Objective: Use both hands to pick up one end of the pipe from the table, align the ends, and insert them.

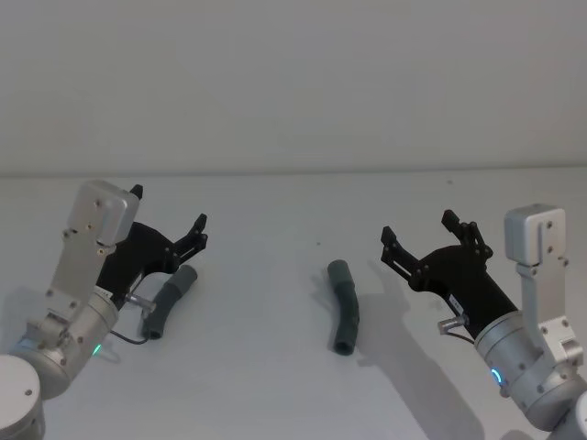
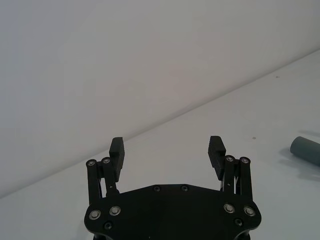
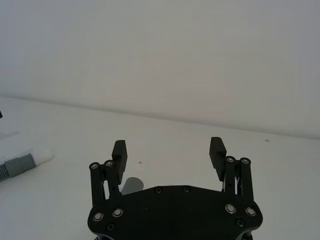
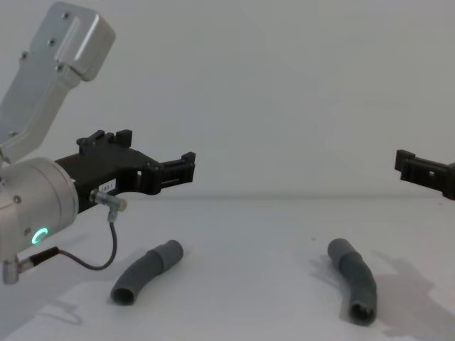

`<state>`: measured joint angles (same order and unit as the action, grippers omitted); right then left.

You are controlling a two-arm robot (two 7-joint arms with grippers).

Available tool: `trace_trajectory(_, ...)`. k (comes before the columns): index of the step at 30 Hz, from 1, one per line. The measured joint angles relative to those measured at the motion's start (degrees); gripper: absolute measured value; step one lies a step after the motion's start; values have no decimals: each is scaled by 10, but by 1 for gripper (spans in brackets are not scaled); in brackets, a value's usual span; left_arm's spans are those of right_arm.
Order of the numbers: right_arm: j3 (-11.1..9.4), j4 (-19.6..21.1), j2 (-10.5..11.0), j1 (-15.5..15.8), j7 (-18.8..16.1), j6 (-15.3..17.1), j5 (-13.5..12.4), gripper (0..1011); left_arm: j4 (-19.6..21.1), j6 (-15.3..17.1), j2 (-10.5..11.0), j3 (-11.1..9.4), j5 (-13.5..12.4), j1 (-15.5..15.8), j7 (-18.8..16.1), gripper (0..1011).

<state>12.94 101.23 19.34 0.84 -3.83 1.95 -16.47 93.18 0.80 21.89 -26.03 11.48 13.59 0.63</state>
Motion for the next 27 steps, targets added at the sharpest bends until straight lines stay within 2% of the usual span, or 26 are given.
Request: trace_trajectory(27, 0, 0, 0, 0, 0, 0, 0, 1002, 0, 0, 0, 0, 0, 0, 0, 1001)
